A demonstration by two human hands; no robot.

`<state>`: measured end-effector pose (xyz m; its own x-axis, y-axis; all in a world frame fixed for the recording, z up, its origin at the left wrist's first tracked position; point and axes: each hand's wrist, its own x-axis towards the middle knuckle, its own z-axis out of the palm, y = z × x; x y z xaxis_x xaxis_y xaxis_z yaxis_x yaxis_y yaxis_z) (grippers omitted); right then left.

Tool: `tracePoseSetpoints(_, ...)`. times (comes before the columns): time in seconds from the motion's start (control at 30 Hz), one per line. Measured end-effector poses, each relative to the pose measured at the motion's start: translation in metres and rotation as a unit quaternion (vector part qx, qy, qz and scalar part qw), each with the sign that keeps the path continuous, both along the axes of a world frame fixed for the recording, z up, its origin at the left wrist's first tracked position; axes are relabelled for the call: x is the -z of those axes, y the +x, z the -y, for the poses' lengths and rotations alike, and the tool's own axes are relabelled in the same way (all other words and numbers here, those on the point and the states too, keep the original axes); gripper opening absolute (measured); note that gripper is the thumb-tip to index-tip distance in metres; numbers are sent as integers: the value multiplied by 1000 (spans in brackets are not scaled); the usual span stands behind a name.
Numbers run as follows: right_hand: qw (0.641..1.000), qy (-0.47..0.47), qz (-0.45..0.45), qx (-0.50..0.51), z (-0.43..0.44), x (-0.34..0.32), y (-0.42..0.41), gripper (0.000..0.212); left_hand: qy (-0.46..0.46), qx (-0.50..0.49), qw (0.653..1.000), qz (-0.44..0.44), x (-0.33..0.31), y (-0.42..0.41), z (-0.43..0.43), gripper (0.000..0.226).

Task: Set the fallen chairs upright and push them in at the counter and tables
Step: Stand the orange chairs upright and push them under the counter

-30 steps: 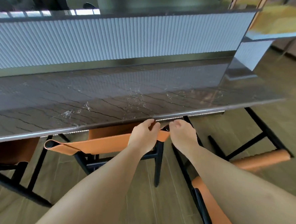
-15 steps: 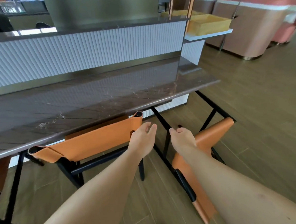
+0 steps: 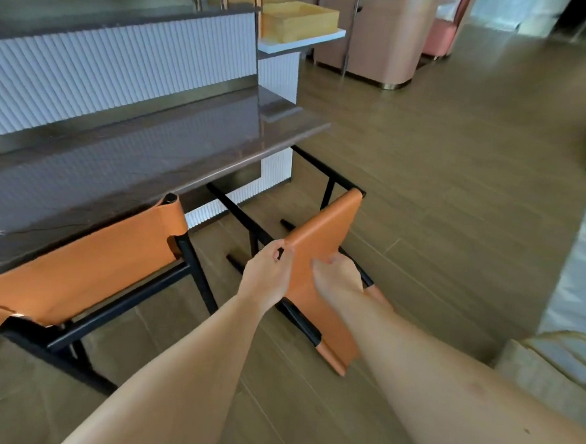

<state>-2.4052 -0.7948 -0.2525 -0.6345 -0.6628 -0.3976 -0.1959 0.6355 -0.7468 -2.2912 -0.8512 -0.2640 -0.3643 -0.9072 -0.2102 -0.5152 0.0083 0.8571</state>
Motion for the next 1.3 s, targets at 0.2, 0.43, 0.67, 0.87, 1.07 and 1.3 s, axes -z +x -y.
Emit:
tracePoseSetpoints(0.2,1000,16,-5,21,-70,5,-75,40,6,49,999,17,-2,-79,-65,54)
tracePoseSetpoints(0.43,998,34,-9,56,-158,17,-182,14,16,64,998,5,-1,-184,-146,48)
tracePoseSetpoints(0.67,997,39,-14,61,-196,27,-250,9,33,69,997,29,6,-246,-178,47)
tracePoseSetpoints(0.87,998,36,-13,41,-179,38,-283,11,44,63,996,37,16,-278,-164,47)
tracePoseSetpoints(1.07,999,44,-5,10,-128,56,-315,32,65,31,997,27,41,-298,-123,51)
tracePoseSetpoints(1.3,997,67,13,-37,-64,90,-340,36,125,-20,990,61,85,-315,-67,55)
